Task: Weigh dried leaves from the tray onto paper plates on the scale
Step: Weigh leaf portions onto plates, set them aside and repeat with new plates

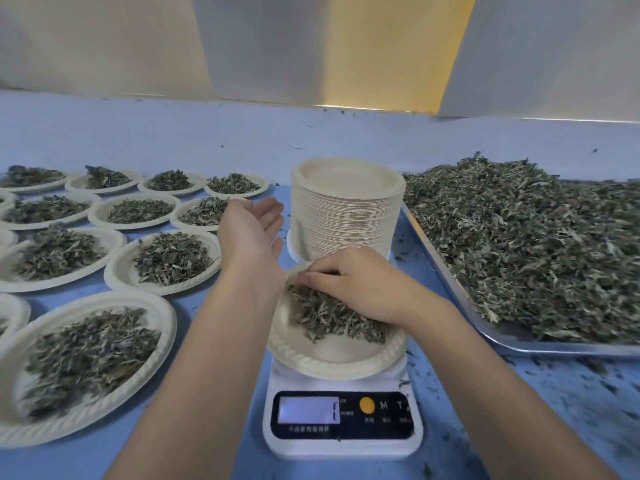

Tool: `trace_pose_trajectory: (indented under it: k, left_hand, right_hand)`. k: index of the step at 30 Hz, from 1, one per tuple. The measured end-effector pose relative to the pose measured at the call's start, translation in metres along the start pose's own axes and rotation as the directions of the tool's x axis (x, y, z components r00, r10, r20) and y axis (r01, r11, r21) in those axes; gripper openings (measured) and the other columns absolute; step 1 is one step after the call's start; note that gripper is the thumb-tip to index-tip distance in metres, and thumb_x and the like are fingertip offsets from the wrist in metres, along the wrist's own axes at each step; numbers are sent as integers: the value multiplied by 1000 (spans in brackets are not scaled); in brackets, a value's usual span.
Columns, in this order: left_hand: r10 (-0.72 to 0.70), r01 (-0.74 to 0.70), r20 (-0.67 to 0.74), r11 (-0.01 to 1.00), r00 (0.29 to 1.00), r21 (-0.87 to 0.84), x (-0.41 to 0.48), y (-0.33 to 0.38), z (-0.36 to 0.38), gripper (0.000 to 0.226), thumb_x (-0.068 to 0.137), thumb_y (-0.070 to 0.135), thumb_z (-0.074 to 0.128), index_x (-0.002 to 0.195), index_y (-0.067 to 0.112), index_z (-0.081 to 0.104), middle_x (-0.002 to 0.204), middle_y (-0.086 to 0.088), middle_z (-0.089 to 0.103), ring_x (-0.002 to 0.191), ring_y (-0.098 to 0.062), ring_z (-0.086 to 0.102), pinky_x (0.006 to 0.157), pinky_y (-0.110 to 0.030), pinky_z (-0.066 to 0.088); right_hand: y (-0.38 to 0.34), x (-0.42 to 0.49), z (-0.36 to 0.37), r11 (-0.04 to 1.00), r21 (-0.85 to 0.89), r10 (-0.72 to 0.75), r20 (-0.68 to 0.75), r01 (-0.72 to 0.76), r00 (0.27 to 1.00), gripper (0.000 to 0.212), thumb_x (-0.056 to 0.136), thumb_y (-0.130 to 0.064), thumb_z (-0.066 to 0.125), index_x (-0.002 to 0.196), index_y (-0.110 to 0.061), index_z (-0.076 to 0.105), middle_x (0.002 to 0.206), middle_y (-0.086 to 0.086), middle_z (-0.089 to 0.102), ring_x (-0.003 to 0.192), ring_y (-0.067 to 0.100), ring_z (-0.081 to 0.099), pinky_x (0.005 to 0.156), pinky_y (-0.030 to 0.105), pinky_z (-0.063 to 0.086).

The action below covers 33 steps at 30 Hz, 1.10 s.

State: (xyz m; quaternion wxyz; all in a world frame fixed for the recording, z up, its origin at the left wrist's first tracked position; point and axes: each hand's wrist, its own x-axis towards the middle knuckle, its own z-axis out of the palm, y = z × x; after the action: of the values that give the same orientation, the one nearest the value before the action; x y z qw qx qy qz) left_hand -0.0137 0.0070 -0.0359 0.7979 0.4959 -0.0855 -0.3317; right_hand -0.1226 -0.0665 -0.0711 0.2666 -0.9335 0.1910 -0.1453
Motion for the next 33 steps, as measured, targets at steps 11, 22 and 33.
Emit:
trace_pose_trajectory:
  k: [11, 22, 33]
  left_hand:
    - [-55, 56, 29, 998, 998, -31, 4, -1, -4, 37, 98, 23, 29, 109, 10, 62, 114, -4, 65, 110, -15, 59, 95, -30, 40]
    - [-129, 135, 95, 989, 987, -59, 7, -5, -3, 36, 99, 23, 28, 104, 9, 61, 109, -5, 65, 104, -17, 59, 92, -30, 41]
    - [-169, 190, 160, 974, 972, -123, 4, -6, 3, 34, 98, 21, 28, 107, 4, 57, 113, -11, 62, 102, -22, 58, 93, -30, 42]
  right_hand:
    - [-5, 2, -9, 956, 293, 73, -313, 23, 947, 26, 95, -20, 53, 117, -30, 62, 89, -17, 63, 73, -3, 56, 67, 8, 39]
    - [-13, 4, -17, 699, 683, 263, -521, 212, 812, 21, 96, -10, 50, 90, -21, 67, 74, -8, 64, 73, -5, 57, 69, 6, 41]
    - [-12, 8, -10, 629, 750, 289, -470, 204, 834, 23, 96, -10, 50, 88, -22, 69, 78, -6, 67, 86, 6, 58, 92, 30, 43]
